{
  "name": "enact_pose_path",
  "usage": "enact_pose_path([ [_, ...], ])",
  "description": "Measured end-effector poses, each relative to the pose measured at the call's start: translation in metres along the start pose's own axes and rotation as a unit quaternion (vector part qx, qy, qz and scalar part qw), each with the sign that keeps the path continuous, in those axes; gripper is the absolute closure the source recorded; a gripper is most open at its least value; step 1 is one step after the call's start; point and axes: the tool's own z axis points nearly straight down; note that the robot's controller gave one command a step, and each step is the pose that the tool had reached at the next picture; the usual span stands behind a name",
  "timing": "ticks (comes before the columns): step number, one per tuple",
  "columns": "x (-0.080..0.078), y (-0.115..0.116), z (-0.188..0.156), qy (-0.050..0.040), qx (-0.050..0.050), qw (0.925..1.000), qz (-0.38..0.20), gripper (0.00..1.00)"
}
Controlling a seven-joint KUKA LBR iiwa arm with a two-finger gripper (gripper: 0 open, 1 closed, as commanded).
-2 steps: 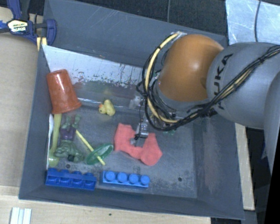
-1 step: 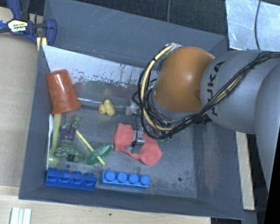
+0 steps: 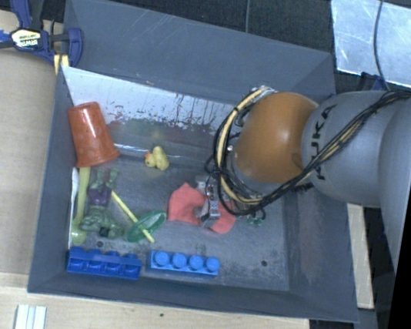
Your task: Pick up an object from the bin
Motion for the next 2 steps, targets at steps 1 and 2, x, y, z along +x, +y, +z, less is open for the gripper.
enact_pose_path([
  [1,0.000,0.000,0.000,0.0000,0.000,1.0000,0.000,1.00],
  [2,-0.005,0.001,-0.065,0.0017,0.000,1.0000,0.001,1.00],
])
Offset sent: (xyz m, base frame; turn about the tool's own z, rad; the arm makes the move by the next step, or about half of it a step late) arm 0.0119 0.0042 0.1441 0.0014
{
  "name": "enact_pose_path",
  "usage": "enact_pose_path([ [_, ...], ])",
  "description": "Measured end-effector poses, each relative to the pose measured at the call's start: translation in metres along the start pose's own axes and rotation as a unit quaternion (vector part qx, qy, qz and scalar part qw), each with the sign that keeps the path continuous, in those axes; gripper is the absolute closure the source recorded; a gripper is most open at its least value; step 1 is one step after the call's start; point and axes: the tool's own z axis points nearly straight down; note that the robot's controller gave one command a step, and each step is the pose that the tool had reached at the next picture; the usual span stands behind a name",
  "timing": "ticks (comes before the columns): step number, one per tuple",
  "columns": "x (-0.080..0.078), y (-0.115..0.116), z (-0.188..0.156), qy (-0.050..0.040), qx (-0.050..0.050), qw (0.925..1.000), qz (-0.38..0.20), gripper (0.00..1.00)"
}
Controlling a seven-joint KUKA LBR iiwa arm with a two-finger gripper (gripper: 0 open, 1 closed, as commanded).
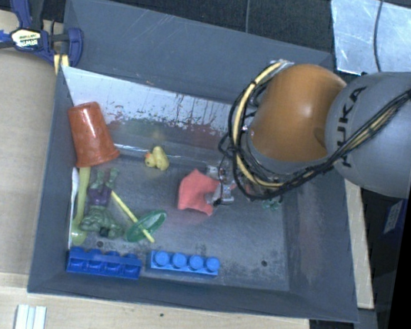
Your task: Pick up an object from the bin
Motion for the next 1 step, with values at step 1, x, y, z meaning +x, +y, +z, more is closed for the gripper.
enact_pose_path([
  [1,-0.0011,-0.0026,-0.0765,0.0015,0.000,1.0000,-0.003,1.00],
])
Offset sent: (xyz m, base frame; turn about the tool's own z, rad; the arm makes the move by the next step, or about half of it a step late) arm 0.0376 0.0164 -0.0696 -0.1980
